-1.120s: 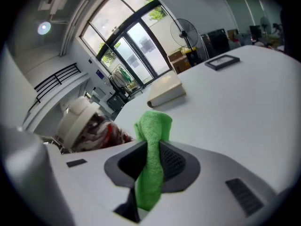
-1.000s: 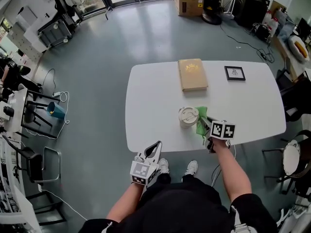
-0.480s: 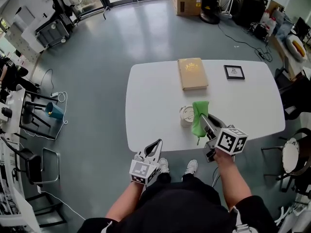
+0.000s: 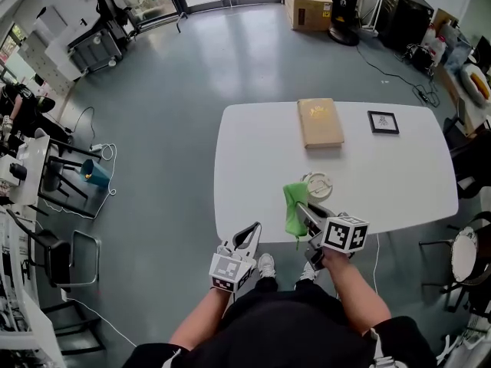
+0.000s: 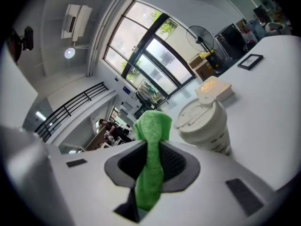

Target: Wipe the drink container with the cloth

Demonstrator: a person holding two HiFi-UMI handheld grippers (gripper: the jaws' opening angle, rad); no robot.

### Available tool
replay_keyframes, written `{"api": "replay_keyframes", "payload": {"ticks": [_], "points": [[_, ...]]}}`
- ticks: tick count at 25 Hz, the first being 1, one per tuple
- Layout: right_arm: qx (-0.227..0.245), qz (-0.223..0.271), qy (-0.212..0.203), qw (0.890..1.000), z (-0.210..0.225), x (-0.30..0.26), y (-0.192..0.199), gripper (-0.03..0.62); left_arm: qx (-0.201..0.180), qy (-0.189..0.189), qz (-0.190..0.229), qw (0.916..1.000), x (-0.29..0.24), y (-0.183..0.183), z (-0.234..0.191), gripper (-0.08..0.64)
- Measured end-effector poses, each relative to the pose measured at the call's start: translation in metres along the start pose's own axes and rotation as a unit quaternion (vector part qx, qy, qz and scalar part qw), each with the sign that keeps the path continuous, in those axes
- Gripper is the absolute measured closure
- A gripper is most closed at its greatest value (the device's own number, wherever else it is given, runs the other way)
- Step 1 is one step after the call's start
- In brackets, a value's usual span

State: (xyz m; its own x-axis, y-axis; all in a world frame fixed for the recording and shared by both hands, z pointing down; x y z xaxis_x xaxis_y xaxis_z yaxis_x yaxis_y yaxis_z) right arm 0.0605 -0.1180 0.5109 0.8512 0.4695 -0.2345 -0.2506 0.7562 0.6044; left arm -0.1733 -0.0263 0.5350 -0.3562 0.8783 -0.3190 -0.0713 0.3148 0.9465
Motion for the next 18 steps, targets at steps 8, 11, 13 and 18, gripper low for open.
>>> {"api": "replay_keyframes", "payload": {"ticks": [8,11,13,18], "points": [[-0.051,-0.021,0.051,0.997,0.041,-0.018,0.028,0.511,-0.002,-0.003,-0.013,0.9999,0.006,0.010,-0.017,0.552],[-0.066,-0.012,0.073,0.995,0.050,-0.021,0.034,0.511,-0.003,0.004,-0.016,0.9999,0.007,0.018,-0.023,0.552],[-0.082,0.001,0.087,0.993,0.056,-0.020,0.039,0.511,0.000,0.005,-0.020,0.9998,0.008,0.020,-0.026,0.552],[-0.120,0.030,0.103,0.987,0.074,-0.021,0.051,0.511,0.000,0.004,-0.027,0.9996,0.007,0.020,-0.031,0.552]]}}
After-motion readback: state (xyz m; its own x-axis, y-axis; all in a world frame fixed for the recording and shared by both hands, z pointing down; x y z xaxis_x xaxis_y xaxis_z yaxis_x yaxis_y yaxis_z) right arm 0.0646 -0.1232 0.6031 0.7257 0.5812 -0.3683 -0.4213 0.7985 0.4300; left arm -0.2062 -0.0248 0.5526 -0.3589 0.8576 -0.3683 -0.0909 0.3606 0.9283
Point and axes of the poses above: the fingertips, and each gripper's own axes: x backward along the fingers, z to its right, y out of its underside, the point moved 10 cm from there along x, backward along the fingers, and after that the axes turned 10 degrees about -y, right-handed, at the moved point
